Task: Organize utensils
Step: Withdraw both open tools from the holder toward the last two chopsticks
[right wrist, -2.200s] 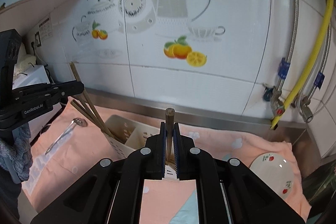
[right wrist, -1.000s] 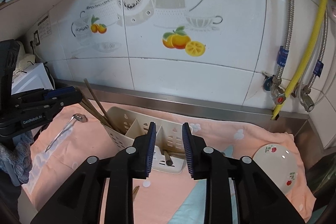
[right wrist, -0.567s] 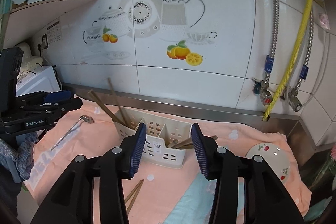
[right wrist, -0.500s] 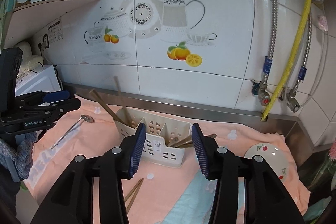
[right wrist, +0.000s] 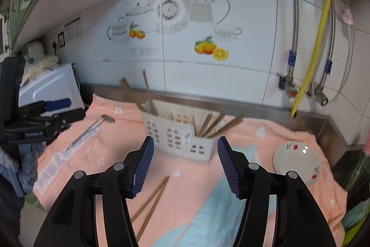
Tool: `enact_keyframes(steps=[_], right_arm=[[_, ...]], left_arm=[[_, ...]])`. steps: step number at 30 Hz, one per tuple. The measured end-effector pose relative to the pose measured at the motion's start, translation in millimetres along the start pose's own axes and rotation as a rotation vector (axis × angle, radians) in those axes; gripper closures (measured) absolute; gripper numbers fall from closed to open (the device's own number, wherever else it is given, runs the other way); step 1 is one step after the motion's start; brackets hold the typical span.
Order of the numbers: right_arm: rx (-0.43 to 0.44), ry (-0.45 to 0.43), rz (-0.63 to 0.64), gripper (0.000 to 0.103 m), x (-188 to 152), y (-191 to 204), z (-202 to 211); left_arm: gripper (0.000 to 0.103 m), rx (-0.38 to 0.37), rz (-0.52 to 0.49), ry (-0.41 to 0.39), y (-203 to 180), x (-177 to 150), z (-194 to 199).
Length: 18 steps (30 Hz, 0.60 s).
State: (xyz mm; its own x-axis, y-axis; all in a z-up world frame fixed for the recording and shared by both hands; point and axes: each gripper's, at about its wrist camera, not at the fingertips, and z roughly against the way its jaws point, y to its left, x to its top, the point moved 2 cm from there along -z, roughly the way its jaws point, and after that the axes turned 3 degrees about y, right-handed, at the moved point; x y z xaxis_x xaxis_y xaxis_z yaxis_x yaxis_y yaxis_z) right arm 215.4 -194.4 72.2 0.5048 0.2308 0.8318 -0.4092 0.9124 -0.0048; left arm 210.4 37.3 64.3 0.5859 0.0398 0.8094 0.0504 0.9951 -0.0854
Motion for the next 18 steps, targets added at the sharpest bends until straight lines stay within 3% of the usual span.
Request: enact_keyframes(steps=[18], right_arm=[[0.022,0.139,-0.037,0.045,-112,35,-31]], left_arm=[[0.013,0.057,0.051,0.033,27,-81,6]])
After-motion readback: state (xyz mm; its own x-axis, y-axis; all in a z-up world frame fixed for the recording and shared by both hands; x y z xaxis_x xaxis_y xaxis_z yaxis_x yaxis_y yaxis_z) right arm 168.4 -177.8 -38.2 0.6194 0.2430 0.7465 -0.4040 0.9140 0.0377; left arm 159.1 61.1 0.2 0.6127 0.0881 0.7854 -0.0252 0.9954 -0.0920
